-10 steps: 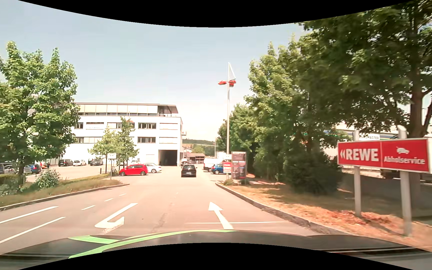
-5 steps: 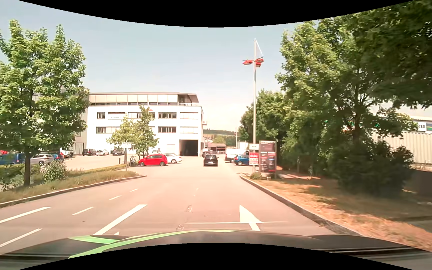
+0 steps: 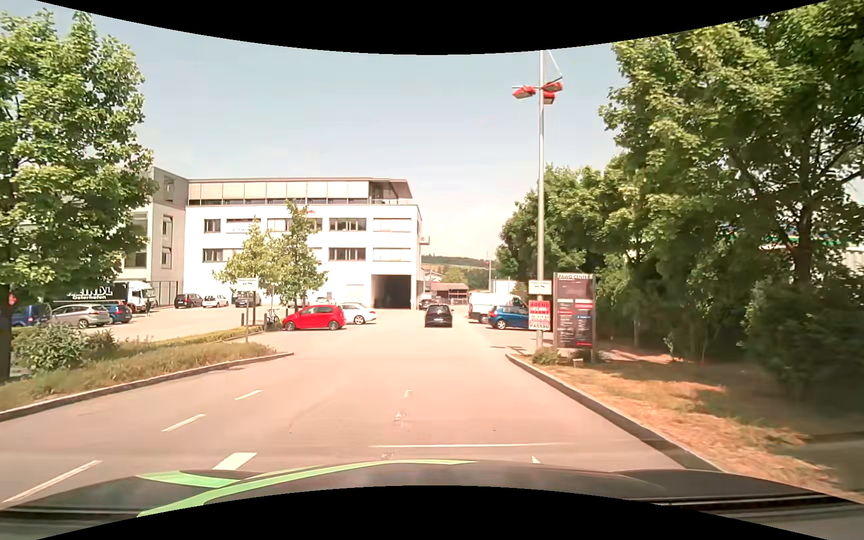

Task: Follow the waypoints while adhering to traffic rules and regulations

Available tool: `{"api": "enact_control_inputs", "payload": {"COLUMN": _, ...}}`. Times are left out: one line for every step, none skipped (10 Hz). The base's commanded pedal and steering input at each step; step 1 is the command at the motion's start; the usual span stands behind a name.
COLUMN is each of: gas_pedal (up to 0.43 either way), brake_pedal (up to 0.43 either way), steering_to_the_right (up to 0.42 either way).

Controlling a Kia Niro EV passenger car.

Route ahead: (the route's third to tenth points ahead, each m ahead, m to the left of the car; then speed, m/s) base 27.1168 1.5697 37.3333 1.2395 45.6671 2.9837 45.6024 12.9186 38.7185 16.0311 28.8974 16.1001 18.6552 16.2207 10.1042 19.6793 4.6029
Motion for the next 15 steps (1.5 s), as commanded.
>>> {"api": "enact_control_inputs", "payload": {"gas_pedal": 0.008, "brake_pedal": 0.0, "steering_to_the_right": -0.008}}
{"api": "enact_control_inputs", "payload": {"gas_pedal": 0.008, "brake_pedal": 0.0, "steering_to_the_right": -0.006}}
{"api": "enact_control_inputs", "payload": {"gas_pedal": 0.008, "brake_pedal": 0.0, "steering_to_the_right": -0.006}}
{"api": "enact_control_inputs", "payload": {"gas_pedal": 0.008, "brake_pedal": 0.0, "steering_to_the_right": -0.004}}
{"api": "enact_control_inputs", "payload": {"gas_pedal": 0.008, "brake_pedal": 0.0, "steering_to_the_right": 0.004}}
{"api": "enact_control_inputs", "payload": {"gas_pedal": 0.008, "brake_pedal": 0.0, "steering_to_the_right": 0.012}}
{"api": "enact_control_inputs", "payload": {"gas_pedal": 0.008, "brake_pedal": 0.0, "steering_to_the_right": 0.02}}
{"api": "enact_control_inputs", "payload": {"gas_pedal": 0.008, "brake_pedal": 0.0, "steering_to_the_right": 0.024}}
{"api": "enact_control_inputs", "payload": {"gas_pedal": 0.008, "brake_pedal": 0.0, "steering_to_the_right": 0.023}}
{"api": "enact_control_inputs", "payload": {"gas_pedal": 0.008, "brake_pedal": 0.0, "steering_to_the_right": 0.023}}
{"api": "enact_control_inputs", "payload": {"gas_pedal": 0.008, "brake_pedal": 0.0, "steering_to_the_right": 0.023}}
{"api": "enact_control_inputs", "payload": {"gas_pedal": 0.008, "brake_pedal": 0.0, "steering_to_the_right": 0.023}}
{"api": "enact_control_inputs", "payload": {"gas_pedal": 0.008, "brake_pedal": 0.0, "steering_to_the_right": 0.023}}
{"api": "enact_control_inputs", "payload": {"gas_pedal": 0.008, "brake_pedal": 0.0, "steering_to_the_right": 0.022}}
{"api": "enact_control_inputs", "payload": {"gas_pedal": 0.008, "brake_pedal": 0.0, "steering_to_the_right": 0.02}}
